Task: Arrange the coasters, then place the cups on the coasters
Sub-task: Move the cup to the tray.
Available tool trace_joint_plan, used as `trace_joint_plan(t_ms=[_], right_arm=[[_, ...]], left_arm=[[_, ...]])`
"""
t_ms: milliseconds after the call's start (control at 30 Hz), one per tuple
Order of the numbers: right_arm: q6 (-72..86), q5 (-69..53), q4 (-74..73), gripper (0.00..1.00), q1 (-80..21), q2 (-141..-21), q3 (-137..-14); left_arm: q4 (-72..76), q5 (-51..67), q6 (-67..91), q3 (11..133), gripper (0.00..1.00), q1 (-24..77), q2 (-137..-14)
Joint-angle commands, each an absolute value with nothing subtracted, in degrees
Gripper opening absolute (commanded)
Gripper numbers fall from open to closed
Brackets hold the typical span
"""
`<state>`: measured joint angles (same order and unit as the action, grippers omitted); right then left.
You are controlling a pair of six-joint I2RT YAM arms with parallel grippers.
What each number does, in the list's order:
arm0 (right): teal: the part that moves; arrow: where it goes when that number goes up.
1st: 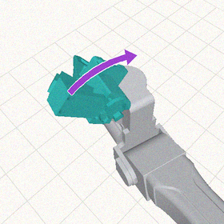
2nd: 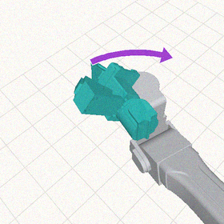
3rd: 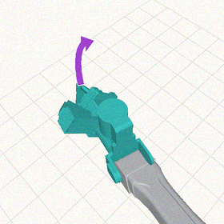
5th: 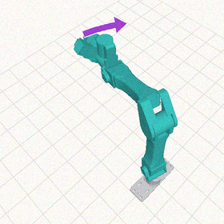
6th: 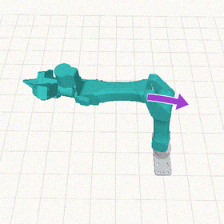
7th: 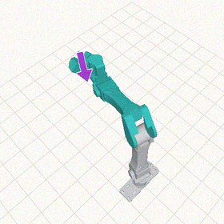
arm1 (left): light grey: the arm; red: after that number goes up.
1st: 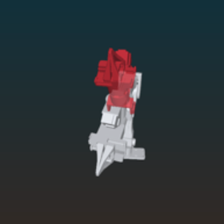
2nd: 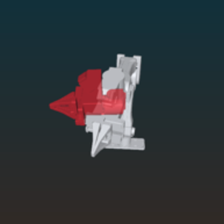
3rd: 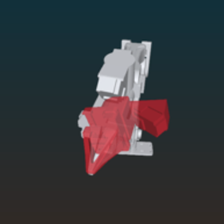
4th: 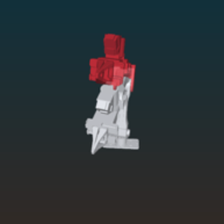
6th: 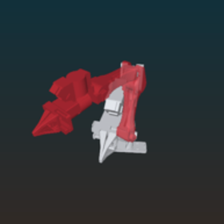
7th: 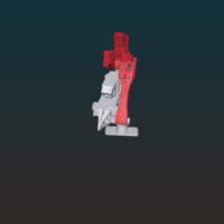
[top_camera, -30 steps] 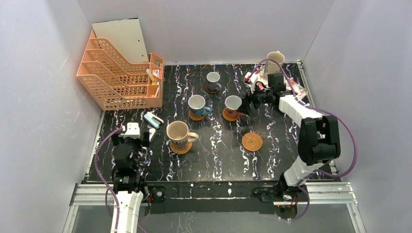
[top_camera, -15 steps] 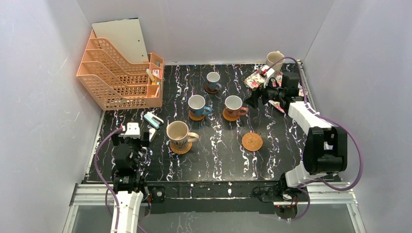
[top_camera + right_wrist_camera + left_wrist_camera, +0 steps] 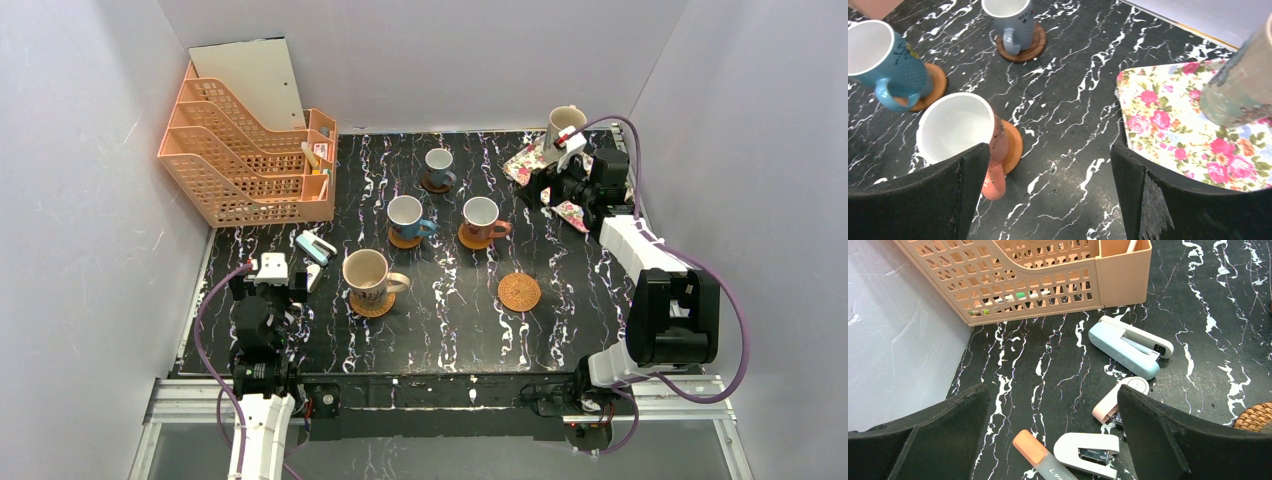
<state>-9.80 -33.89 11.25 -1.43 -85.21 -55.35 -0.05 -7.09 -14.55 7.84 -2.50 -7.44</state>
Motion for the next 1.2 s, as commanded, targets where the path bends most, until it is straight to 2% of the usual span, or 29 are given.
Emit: trace_joint_plan(t_ms=[0, 300, 600, 900, 1167], right_arm=[[-9.0, -28.2, 15.2, 0.98, -0.8, -82.9, -55.5], [-10.8, -14.3, 17.8, 0.98, -0.9, -81.9, -57.3], [-12.0, 1.4, 16.9, 0.98, -0.8, -88.3, -66.3], [-5.7, -0.4, 6.9, 0.98, 3.5, -101.3, -85.7], [-4.4, -0.3, 6.8, 0.98, 6.4, -108.8, -93.5]], left_arm=[[0.9, -7.8, -14.7, 6.9, 0.98, -2.7, -6.9], [1.0, -7.8, -14.7, 6.9, 0.98, -2.7, -7.3], [1.2, -7.8, -14.8, 6.9, 0.98, -2.7, -7.6], [2.0, -9.0, -14.3, 7.0, 0.98, -2.7, -8.9], [1.7, -8.9, -14.4, 7.0, 0.98, -2.7, -8.3]])
